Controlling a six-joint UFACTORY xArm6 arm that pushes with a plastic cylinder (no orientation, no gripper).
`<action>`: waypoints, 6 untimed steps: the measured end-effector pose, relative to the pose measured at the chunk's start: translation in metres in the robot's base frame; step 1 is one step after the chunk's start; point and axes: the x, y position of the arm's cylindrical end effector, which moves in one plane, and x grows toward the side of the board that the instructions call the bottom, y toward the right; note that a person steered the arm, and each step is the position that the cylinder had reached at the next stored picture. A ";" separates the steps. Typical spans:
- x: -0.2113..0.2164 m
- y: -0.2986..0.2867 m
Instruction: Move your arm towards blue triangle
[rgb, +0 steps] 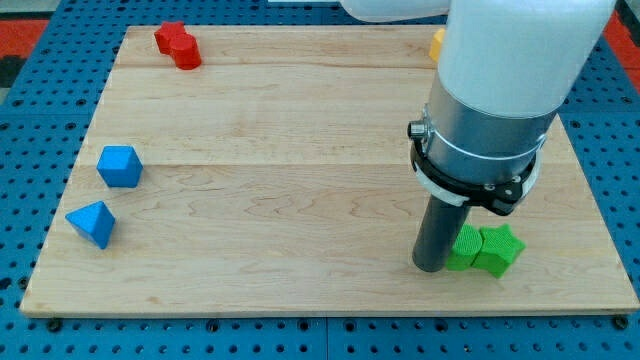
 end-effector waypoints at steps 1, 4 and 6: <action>0.035 -0.075; 0.037 -0.384; 0.020 -0.402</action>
